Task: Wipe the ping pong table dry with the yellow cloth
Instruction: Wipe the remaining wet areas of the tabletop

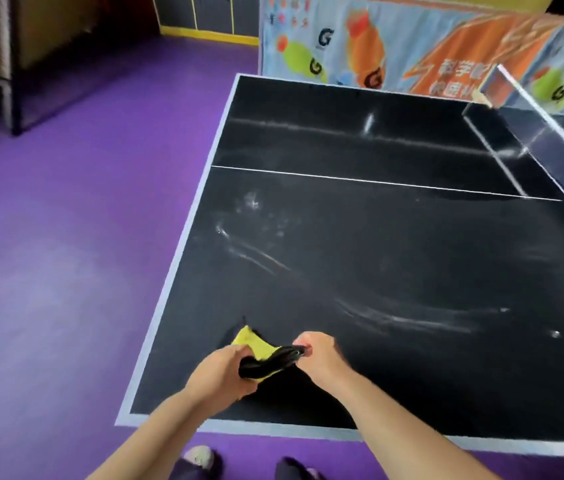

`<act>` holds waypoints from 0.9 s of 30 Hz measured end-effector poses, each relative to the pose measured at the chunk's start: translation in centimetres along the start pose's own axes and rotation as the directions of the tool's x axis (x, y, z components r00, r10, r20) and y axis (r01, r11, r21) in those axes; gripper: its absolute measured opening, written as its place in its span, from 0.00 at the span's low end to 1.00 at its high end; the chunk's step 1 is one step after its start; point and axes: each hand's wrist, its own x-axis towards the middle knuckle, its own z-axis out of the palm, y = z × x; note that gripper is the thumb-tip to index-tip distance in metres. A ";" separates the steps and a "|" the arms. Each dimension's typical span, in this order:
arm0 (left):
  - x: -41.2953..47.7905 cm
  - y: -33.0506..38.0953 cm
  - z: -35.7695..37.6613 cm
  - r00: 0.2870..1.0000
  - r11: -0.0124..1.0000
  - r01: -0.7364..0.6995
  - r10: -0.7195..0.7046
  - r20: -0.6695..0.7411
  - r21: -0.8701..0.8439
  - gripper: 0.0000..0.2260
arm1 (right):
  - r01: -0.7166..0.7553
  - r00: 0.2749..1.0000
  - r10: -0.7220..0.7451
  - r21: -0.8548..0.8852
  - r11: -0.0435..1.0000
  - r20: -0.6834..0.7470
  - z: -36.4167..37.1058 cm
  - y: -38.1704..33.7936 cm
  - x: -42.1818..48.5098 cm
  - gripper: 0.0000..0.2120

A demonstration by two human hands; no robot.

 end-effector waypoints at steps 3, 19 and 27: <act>-0.5 1.8 3.7 0.999 0.997 0.041 -0.040 0.017 -0.057 0.11 | 0.041 0.996 -0.031 -0.128 0.991 0.080 -0.9 3.0 0.1 0.16; -7.3 -2.4 7.3 0.897 0.876 0.352 -0.416 -0.150 -0.330 0.08 | 0.682 0.729 -0.543 -0.516 0.519 0.417 6.9 1.4 2.0 0.29; -10.8 -7.3 7.0 0.852 0.818 0.402 -0.499 -0.159 -0.412 0.09 | 0.573 0.788 -0.533 -0.683 0.453 0.308 11.1 0.5 2.0 0.32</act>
